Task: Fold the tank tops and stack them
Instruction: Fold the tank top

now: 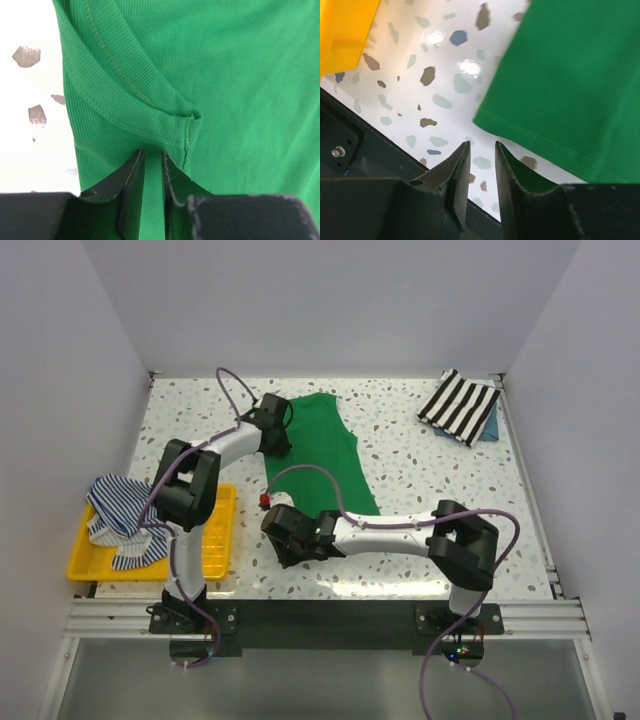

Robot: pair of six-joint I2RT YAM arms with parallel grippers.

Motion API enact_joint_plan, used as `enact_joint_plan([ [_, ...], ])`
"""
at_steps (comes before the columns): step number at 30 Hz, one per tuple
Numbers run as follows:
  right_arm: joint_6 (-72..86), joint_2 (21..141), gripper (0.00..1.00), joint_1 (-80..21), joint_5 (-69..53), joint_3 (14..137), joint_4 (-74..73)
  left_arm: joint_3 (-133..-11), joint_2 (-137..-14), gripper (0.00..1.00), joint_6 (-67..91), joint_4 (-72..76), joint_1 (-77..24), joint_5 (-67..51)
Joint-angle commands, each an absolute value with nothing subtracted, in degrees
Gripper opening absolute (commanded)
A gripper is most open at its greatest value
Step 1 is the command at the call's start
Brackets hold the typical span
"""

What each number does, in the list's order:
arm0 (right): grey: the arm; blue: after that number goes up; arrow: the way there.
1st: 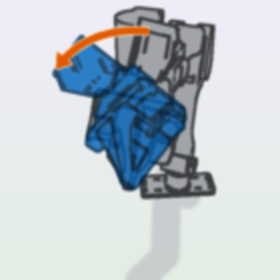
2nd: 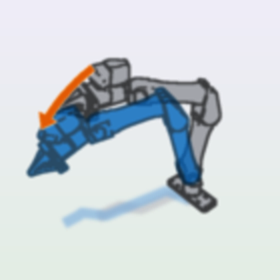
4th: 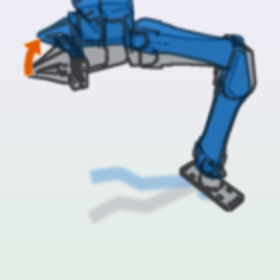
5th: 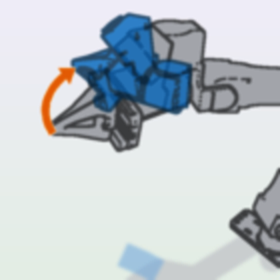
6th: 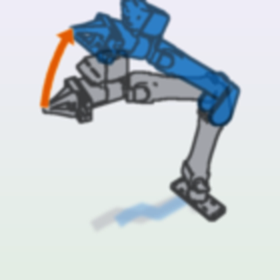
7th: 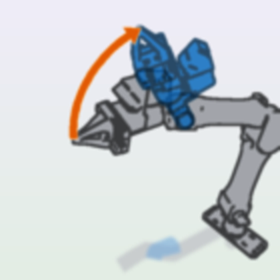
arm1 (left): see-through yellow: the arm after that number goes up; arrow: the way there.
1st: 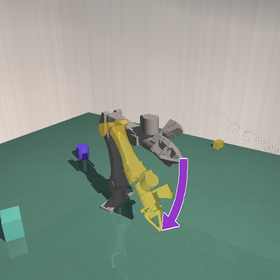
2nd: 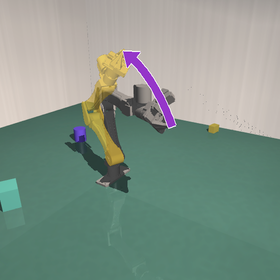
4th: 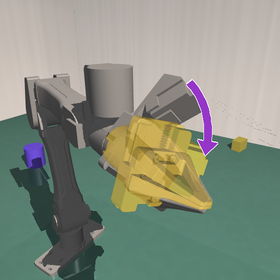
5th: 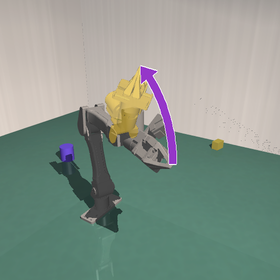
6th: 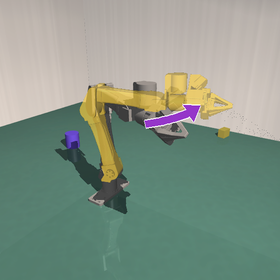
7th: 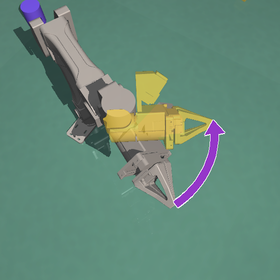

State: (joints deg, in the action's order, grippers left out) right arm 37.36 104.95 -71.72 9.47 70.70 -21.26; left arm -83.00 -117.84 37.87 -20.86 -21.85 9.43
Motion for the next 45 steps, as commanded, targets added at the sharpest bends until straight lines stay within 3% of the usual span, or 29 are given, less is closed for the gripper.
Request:
enact_joint_plan([
  [1, 37.8, 95.5, 0.31, -68.7, 12.7, 70.8, -25.0, -86.0, -115.8, 0.26, 36.1, -21.8, -21.4, 9.7],
  [5, 35.8, 88.2, 0.33, -58.8, 11.4, 67.3, -26.0, -87.2, -113.6, 0.37, 35.9, -20.7, -21.5, 7.6],
  [9, 30.7, 85.3, 0.34, -42.7, 7.4, 65.7, -25.1, -87.6, -110.7, 0.45, 36.1, -20.3, -23.3, 6.8],
  [15, 25.8, 93.4, 0.33, -30.0, 3.8, 70.2, -23.8, -83.9, -107.3, 0.47, 36.9, -20.1, -27.8, 7.0],
  [21, 24.0, 103.5, 0.33, -21.9, 1.8, 77.1, -19.9, -79.8, -105.9, 0.42, 37.4, -18.6, -37.1, 7.0],
  [27, 24.1, 113.5, 0.35, -18.1, -3.2, 85.3, -14.8, -75.3, -105.2, 0.39, 38.3, -17.6, -45.9, 8.0],
  [31, 24.8, 117.5, 0.42, -17.5, -5.6, 89.3, -12.0, -71.1, -103.5, 0.38, 39.3, -15.7, -49.7, 7.9],
  [43, 28.6, 128.8, 0.42, -17.8, -9.9, 96.6, -10.7, -65.0, -102.1, 0.25, 42.4, -21.4, -54.0, 12.7],
  [45, 28.8, 130.2, 0.36, -17.7, -10.0, 96.9, -10.8, -64.9, -102.1, 0.25, 42.3, -22.4, -54.3, 12.7],
])
